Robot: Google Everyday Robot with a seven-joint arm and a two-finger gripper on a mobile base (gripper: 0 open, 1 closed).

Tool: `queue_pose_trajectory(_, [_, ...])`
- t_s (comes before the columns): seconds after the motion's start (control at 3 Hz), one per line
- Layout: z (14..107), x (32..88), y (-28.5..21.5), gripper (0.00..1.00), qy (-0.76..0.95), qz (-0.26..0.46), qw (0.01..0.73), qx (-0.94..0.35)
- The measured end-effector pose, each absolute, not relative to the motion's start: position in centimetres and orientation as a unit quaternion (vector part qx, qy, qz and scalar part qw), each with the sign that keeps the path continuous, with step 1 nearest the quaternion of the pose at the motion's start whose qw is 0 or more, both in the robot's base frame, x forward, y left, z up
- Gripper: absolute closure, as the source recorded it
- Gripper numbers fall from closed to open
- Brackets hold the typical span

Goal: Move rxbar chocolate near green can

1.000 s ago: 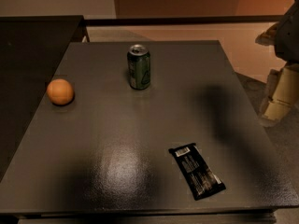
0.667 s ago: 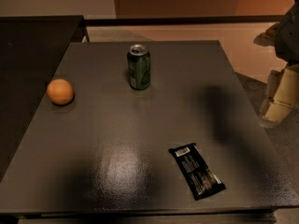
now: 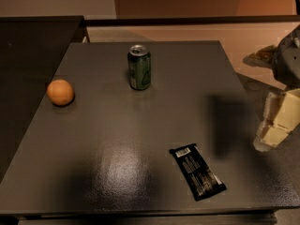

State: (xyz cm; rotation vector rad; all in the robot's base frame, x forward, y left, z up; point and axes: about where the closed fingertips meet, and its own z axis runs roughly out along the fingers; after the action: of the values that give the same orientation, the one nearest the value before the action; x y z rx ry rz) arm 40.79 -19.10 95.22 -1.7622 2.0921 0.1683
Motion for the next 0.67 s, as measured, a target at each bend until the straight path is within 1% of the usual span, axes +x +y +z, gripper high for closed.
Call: queue_pose_trajectory(0.67, [90.4,35.9,-13.7,0.0,0.671,0.145,0.233,-0.689])
